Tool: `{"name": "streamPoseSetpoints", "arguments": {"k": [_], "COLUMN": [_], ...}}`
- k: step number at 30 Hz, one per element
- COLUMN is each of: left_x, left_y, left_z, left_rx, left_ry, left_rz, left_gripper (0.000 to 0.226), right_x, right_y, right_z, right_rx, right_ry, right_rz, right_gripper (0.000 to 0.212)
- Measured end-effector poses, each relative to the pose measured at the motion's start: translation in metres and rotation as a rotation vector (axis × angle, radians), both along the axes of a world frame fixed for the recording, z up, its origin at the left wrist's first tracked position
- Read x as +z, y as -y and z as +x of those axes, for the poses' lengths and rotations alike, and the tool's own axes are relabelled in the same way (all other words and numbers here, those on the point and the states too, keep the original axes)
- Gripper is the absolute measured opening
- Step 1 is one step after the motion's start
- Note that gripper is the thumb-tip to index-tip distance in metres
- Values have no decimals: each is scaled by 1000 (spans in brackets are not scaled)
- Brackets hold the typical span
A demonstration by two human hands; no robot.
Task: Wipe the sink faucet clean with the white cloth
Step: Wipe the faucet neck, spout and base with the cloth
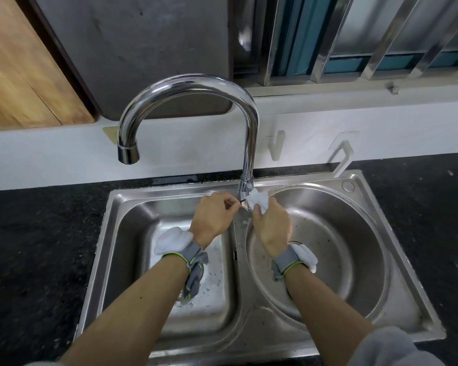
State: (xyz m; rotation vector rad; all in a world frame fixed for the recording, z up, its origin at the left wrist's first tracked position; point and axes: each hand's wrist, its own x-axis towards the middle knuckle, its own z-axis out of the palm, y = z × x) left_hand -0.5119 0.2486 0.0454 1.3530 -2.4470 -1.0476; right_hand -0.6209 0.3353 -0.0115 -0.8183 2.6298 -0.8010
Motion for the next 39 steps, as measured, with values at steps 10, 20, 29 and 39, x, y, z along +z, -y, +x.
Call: {"name": "streamPoseSetpoints", "arguments": {"k": [10, 20, 29, 39], "left_x": [-3, -8, -9, -5], "left_y": [1, -3, 0, 5], "left_z": [0, 7, 4, -1], "left_rx": [15, -35, -55, -87], "left_ry": [-58, -109, -53, -15], "left_rz": [36, 5, 16, -13], "left_gripper": [17, 13, 11, 16], "right_x": [5, 26, 16, 19], "right_y": [-8, 39, 27, 25], "right_z": [-20, -31, -22, -46], "right_rx": [189, 550, 563, 462], "right_ry": [168, -169, -529, 25], "right_rz": [-165, 126, 38, 133], "right_gripper": [29, 38, 29, 28]}}
